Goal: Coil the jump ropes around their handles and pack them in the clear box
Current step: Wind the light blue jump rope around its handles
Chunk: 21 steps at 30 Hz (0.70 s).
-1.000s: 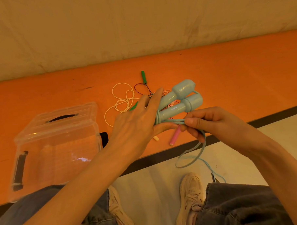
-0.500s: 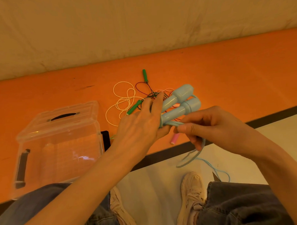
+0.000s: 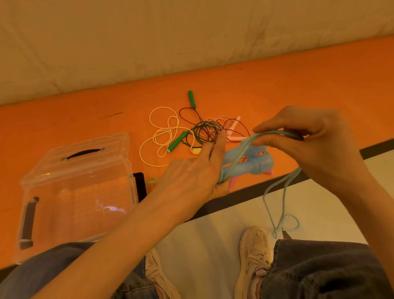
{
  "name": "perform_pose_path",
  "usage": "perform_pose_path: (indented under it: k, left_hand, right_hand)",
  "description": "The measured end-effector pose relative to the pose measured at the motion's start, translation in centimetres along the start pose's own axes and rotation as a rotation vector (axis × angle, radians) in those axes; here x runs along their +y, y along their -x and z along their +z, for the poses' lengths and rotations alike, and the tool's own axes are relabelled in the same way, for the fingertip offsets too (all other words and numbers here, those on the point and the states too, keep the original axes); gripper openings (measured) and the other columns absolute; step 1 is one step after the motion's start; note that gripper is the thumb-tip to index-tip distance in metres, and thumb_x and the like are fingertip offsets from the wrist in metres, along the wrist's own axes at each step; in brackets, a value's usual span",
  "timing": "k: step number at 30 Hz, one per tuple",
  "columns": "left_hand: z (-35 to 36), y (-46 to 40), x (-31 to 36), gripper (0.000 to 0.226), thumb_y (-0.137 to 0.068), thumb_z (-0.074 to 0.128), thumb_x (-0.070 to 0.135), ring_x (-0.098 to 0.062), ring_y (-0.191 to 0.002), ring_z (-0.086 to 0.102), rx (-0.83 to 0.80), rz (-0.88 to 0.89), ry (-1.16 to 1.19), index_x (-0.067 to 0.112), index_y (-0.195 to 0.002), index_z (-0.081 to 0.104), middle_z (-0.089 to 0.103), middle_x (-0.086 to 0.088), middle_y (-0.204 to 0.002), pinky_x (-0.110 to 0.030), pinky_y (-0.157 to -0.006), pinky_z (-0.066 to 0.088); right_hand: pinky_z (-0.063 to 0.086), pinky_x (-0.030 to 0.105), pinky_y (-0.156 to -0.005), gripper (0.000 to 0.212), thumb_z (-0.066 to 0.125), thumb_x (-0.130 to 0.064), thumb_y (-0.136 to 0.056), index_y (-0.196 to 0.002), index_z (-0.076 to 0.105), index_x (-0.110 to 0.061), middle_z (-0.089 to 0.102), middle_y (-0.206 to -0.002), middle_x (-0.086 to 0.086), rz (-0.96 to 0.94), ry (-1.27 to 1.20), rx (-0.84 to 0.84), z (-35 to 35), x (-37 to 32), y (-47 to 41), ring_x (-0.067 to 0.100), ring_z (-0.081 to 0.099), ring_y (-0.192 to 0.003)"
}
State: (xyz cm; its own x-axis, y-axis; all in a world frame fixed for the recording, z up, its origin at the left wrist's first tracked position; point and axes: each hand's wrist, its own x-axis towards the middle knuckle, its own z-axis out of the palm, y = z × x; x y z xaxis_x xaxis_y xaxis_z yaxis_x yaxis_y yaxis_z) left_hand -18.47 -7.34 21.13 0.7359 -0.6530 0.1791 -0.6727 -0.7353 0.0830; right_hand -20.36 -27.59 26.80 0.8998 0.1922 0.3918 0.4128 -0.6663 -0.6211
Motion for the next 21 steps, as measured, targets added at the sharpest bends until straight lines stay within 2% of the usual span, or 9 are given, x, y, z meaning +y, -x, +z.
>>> perform_pose_path:
  k: [4,7,11,13,17,21]
  left_hand:
    - [0.3,0.2,0.6,0.077,-0.084,0.035,0.048,-0.024,-0.039,0.051,0.019,0.026,0.044,-0.006,-0.139,0.043,0.066,-0.010,-0.094,-0.020,-0.038,0.015]
    - [0.1,0.3,1.0,0.080,-0.084,0.035,0.049,-0.021,-0.040,0.053,0.058,0.015,0.088,-0.004,-0.143,0.034,0.068,-0.008,-0.097,-0.019,-0.034,0.023]
    - [0.1,0.7,1.2,0.082,-0.086,0.031,0.054,-0.022,-0.050,0.059,0.057,0.068,0.139,0.008,-0.150,0.009,0.063,-0.005,-0.099,-0.028,-0.032,0.039]
    - [0.3,1.0,1.2,0.081,-0.087,0.030,0.056,-0.023,-0.053,0.059,0.050,0.109,0.126,0.014,-0.152,0.005,0.060,-0.004,-0.098,-0.031,-0.033,0.041]
    - [0.1,1.0,1.0,0.073,-0.086,0.033,0.055,-0.022,-0.052,0.059,0.035,0.166,0.136,0.015,-0.146,0.023,0.060,-0.004,-0.097,-0.028,-0.030,0.037]
    - [0.1,1.3,1.2,0.056,-0.085,0.037,0.054,-0.017,-0.047,0.057,-0.001,0.205,0.121,0.020,-0.129,0.043,0.059,0.001,-0.097,-0.022,-0.032,0.011]
  right_hand:
    - [0.036,0.012,-0.060,0.008,0.071,-0.019,-0.080,-0.087,0.075,-0.019,0.066,-0.076,-0.006,0.003,0.046,-0.011,0.7,0.7,-0.7,-0.001,0.056,-0.066]
    - [0.032,0.010,-0.060,0.008,0.071,-0.023,-0.080,-0.084,0.076,-0.020,0.063,-0.073,-0.013,0.020,0.063,-0.020,1.0,1.2,-0.9,-0.007,0.054,-0.064]
    - [0.033,0.020,-0.057,0.011,0.071,-0.035,-0.076,-0.080,0.076,-0.026,0.067,-0.074,-0.010,0.100,0.045,-0.032,1.1,1.7,-1.1,-0.001,0.055,-0.062]
    - [0.031,0.014,-0.056,0.006,0.075,-0.030,-0.076,-0.080,0.075,-0.025,0.065,-0.072,-0.014,0.124,0.052,-0.044,1.1,2.0,-1.1,-0.004,0.054,-0.060]
    - [0.033,0.007,-0.055,0.009,0.078,-0.022,-0.075,-0.081,0.076,-0.016,0.065,-0.072,-0.011,0.169,0.035,-0.137,1.2,2.1,-1.2,-0.007,0.054,-0.060]
    - [0.035,0.011,-0.052,0.015,0.076,-0.024,-0.069,-0.081,0.074,-0.017,0.067,-0.067,-0.010,0.244,-0.127,-0.204,0.3,2.1,-1.5,0.002,0.051,-0.056]
